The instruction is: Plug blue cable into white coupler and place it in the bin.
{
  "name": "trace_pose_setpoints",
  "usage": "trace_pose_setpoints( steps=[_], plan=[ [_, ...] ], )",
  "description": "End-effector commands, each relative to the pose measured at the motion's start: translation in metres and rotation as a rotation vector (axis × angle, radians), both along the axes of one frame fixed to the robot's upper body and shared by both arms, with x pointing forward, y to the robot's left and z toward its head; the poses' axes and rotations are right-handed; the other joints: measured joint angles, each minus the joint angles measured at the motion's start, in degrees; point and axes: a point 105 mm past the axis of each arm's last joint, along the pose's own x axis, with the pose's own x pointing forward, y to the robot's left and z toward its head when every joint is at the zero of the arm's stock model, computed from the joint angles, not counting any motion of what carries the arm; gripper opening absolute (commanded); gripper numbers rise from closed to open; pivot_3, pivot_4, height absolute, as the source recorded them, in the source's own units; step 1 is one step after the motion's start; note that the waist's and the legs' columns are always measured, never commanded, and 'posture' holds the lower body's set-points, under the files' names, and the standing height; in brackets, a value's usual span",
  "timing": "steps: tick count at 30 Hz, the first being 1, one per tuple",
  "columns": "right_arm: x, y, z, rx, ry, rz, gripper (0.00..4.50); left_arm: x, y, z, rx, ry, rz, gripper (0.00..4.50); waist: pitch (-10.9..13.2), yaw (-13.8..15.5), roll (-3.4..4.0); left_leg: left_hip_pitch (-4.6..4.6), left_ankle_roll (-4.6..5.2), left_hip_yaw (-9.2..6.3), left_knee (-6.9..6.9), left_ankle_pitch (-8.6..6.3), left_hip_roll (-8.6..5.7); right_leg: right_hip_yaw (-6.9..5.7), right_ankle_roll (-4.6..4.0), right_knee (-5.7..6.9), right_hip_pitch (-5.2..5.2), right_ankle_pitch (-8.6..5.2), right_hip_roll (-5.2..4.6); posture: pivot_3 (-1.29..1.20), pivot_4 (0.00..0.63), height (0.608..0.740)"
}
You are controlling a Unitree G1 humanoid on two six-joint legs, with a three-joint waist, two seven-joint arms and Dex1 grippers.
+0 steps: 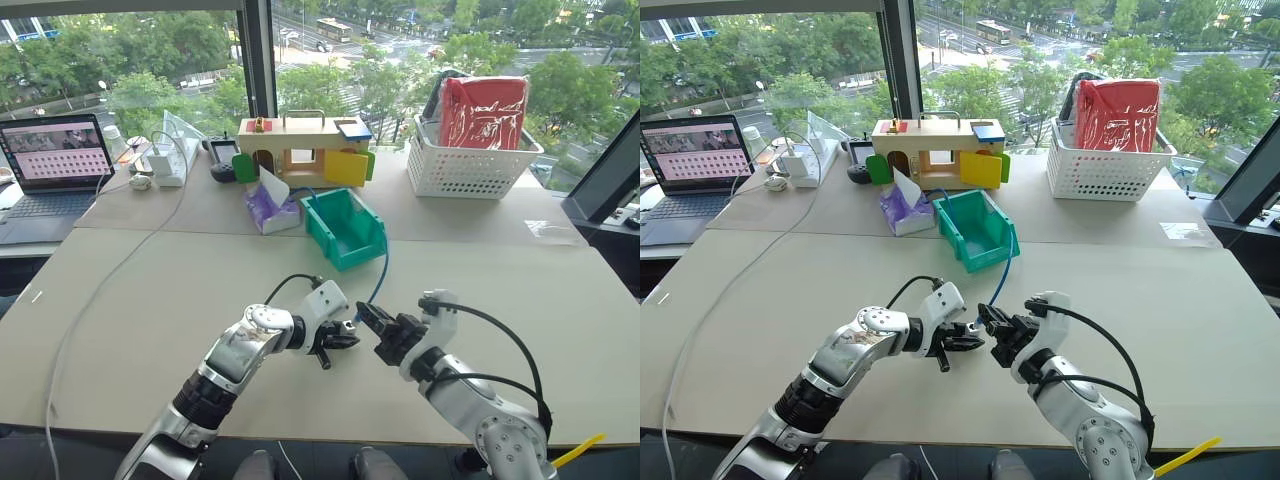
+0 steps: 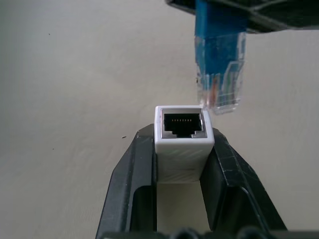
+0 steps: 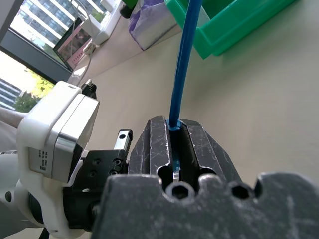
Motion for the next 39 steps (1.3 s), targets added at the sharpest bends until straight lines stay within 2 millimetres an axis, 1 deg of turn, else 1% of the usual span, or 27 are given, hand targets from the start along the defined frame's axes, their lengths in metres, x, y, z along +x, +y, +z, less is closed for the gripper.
trace_pose_setpoints(
  steps=[1, 13, 15, 19, 28, 32, 34, 37, 39],
  plan=[
    [0.003, -0.004, 0.008, 0.014, -0.039, -0.011, 0.00, 0.002, -0.001, -0.005, 0.016, 0.012, 0.030, 0.67, 0.0, 0.1, 0.00, 0.00, 0.00, 0.00, 0.00, 0.00, 0.00, 0.00, 0.00, 0.00, 0.00, 0.00, 0.00, 0.00, 0.150, 0.716],
    [0.008, -0.007, -0.002, 0.026, -0.017, -0.006, 0.00, -0.002, -0.006, -0.006, -0.029, 0.058, 0.061, 0.67, 0.0, 0.2, 0.00, 0.00, 0.00, 0.00, 0.00, 0.00, -0.01, 0.01, 0.01, 0.00, 0.01, 0.00, -0.01, 0.00, 0.150, 0.716],
    [0.009, -0.007, -0.003, 0.025, -0.016, -0.003, 0.00, -0.002, -0.006, -0.006, -0.034, 0.061, 0.067, 0.67, 0.0, 0.2, -0.01, 0.00, 0.00, 0.00, 0.00, 0.00, -0.02, 0.01, 0.01, 0.00, 0.02, 0.00, -0.01, 0.00, 0.150, 0.716],
    [0.009, 0.002, -0.003, 0.018, -0.016, 0.033, 0.00, -0.004, -0.007, -0.007, -0.048, 0.079, 0.074, 0.67, 0.0, 0.2, -0.01, 0.01, 0.00, -0.01, 0.00, 0.00, -0.02, 0.01, 0.01, 0.00, 0.02, 0.00, -0.01, 0.00, 0.150, 0.716],
    [0.009, 0.002, -0.007, -0.004, 0.003, 0.042, 0.00, -0.004, -0.007, -0.007, -0.068, 0.094, 0.121, 0.67, 0.0, 0.1, -0.01, 0.03, 0.00, -0.01, 0.00, 0.00, -0.02, 0.01, 0.01, 0.01, 0.03, 0.01, -0.01, 0.00, 0.150, 0.716],
    [0.009, 0.001, -0.009, -0.076, -0.007, 0.045, 0.00, -0.005, -0.006, -0.007, -0.072, 0.102, 0.129, 0.67, 0.0, 0.1, -0.01, 0.02, 0.00, -0.01, 0.00, 0.00, -0.02, 0.00, 0.01, 0.01, 0.03, 0.01, 0.00, 0.00, 0.150, 0.716],
    [0.007, 0.006, -0.009, -0.132, -0.020, 0.078, 0.00, -0.005, -0.007, -0.007, -0.071, 0.113, 0.132, 0.67, 0.0, 0.1, -0.01, 0.02, 0.00, -0.01, 0.00, 0.00, -0.02, 0.00, 0.01, 0.00, 0.03, 0.00, -0.01, 0.00, 0.150, 0.716],
    [0.005, 0.010, -0.011, -0.179, -0.025, 0.108, 0.00, -0.006, -0.013, -0.005, -0.083, 0.149, 0.121, 0.67, 0.0, 0.1, -0.02, 0.03, 0.00, -0.01, 0.00, 0.00, -0.02, 0.00, 0.01, 0.00, 0.03, 0.00, -0.01, 0.00, 0.150, 0.716],
    [0.003, 0.011, -0.014, -0.212, -0.024, 0.128, 0.00, -0.006, -0.019, 0.000, -0.100, 0.175, 0.109, 0.67, 0.0, 0.2, -0.03, 0.03, 0.00, -0.02, 0.00, 0.00, -0.02, -0.01, 0.01, 0.00, 0.04, 0.00, 0.00, 0.00, 0.150, 0.716]
  ],
)
